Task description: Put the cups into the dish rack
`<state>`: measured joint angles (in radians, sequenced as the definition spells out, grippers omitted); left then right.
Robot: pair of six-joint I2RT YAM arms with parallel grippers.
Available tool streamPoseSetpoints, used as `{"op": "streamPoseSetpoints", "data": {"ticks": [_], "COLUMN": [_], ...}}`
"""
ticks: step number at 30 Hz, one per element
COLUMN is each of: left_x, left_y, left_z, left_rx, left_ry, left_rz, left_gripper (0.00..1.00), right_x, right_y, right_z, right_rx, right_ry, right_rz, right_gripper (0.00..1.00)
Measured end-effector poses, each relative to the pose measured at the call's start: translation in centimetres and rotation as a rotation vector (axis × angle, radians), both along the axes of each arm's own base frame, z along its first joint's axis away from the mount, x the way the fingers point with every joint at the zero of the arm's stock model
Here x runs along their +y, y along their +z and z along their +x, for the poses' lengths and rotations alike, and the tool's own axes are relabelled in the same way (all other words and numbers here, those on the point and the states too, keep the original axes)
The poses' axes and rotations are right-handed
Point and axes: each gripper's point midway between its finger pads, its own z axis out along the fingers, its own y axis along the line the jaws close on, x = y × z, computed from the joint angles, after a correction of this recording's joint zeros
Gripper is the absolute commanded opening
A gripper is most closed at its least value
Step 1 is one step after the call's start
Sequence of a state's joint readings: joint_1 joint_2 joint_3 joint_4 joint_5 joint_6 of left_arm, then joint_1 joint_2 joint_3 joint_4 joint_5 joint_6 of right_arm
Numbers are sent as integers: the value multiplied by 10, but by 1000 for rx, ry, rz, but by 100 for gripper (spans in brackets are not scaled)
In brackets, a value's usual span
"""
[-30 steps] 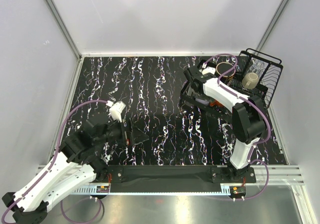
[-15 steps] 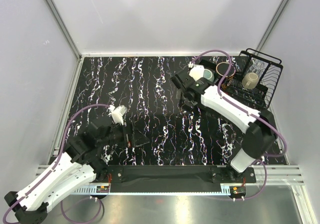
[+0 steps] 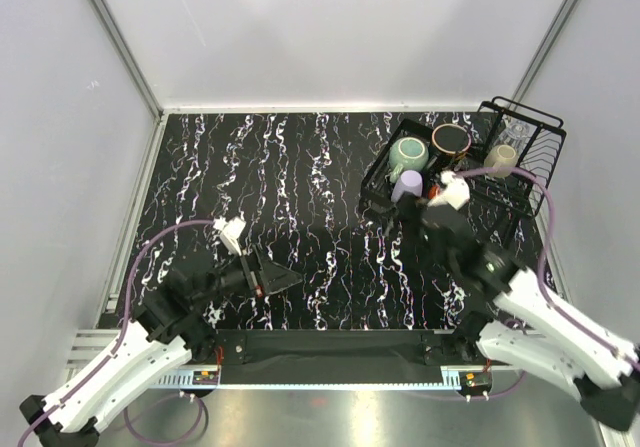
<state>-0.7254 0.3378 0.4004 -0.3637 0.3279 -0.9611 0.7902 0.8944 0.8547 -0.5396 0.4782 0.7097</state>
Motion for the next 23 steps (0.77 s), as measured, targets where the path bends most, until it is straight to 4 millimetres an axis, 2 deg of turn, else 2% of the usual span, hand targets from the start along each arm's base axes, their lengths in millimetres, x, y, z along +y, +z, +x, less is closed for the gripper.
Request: {"op": "streamPoseSetpoints", "data": {"ticks": [7, 11, 15, 19, 23], "left_x": [-9, -12, -13, -12, -11], "left_y": [-16, -27, -29, -25, -10], "left_z": [3, 3, 2, 1, -1], "left_rx": [48, 75, 77, 62, 26], "left_ry": [12, 19, 23, 23, 16], "left_rz": [-99, -156, -219, -276, -343], "left_gripper": [99, 99, 99, 99, 99], "right_x": [-9, -19, -30, -45, -58], "right_y": [29, 31, 28, 15, -5], "right_z": [-33, -46, -55, -57, -56], "right_rx": [-207, -267, -288, -265, -223], "right_ry": [87, 91, 59, -28, -133], "right_rz": [271, 365, 443, 488, 526], "right_gripper": [100, 100, 100, 100, 100]}}
